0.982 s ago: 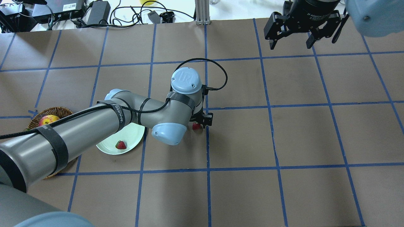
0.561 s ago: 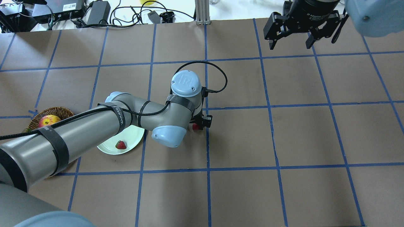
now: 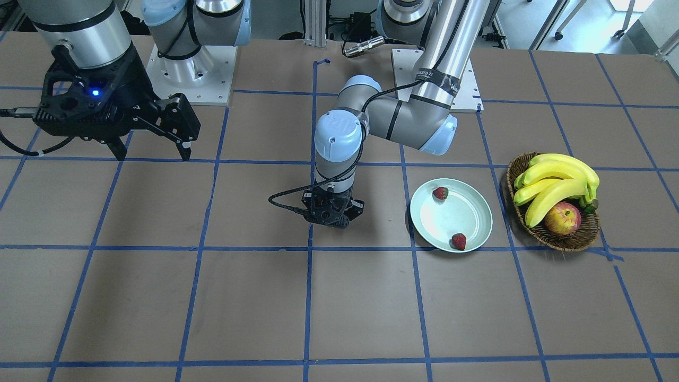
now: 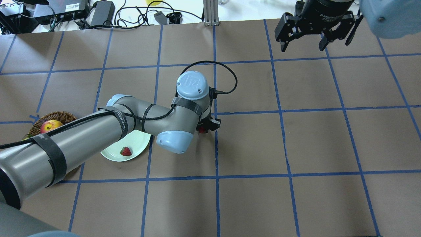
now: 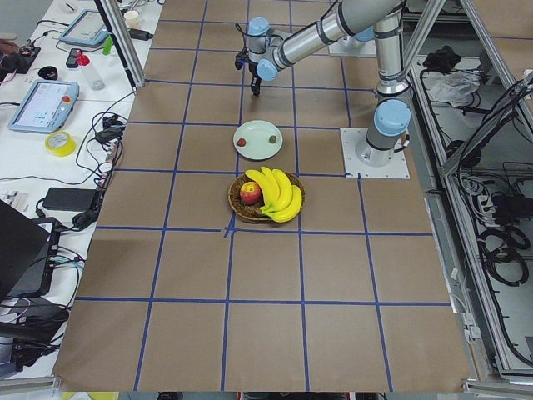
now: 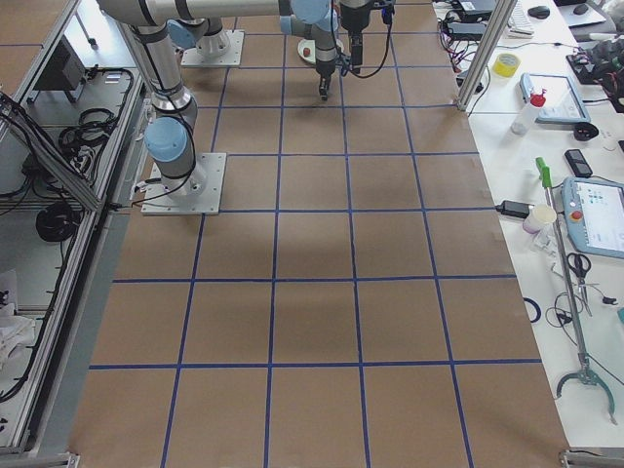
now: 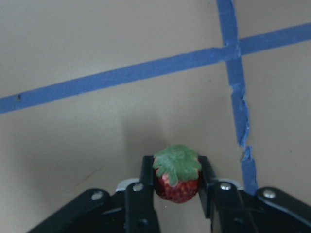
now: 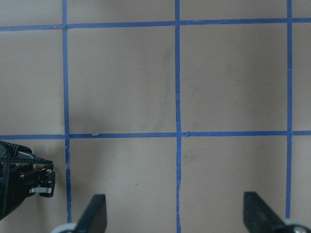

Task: Collect all strawberries into plate
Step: 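Reach the left gripper to the last strawberry and grasp it, then carry the strawberry to the plate and release it with the left gripper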

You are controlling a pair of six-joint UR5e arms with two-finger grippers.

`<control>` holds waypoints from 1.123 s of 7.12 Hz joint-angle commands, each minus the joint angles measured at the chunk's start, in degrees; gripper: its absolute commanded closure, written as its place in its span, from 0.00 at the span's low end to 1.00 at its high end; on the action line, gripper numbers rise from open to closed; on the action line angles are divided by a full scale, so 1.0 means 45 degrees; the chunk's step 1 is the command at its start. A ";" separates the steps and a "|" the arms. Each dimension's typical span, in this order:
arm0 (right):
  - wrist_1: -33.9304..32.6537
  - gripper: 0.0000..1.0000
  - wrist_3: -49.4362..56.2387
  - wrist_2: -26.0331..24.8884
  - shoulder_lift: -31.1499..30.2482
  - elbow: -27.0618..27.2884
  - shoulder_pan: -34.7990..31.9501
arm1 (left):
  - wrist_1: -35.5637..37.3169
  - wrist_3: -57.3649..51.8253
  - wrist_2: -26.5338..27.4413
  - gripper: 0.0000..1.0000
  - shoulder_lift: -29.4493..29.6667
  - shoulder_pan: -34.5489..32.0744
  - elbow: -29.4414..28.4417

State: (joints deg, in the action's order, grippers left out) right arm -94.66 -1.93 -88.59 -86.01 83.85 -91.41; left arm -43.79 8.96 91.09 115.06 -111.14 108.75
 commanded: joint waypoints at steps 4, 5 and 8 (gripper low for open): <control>0.0000 0.00 0.0000 -0.0021 -0.0008 0.0000 0.0001 | -0.2072 -0.1944 0.0207 0.96 -0.1813 0.3690 0.0033; 0.0000 0.00 0.0000 -0.0002 0.0011 0.0000 0.0001 | -0.2820 -0.2687 0.0208 0.96 -0.2321 0.4571 0.0072; -0.0039 0.00 0.0000 0.0018 0.0011 0.0000 0.0001 | -0.2868 -0.4955 0.0131 0.94 -0.2502 0.6623 0.1938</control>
State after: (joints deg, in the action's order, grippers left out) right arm -94.76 -1.97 -88.54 -85.96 83.85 -91.41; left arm -56.87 -9.55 91.95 103.99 -85.28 113.31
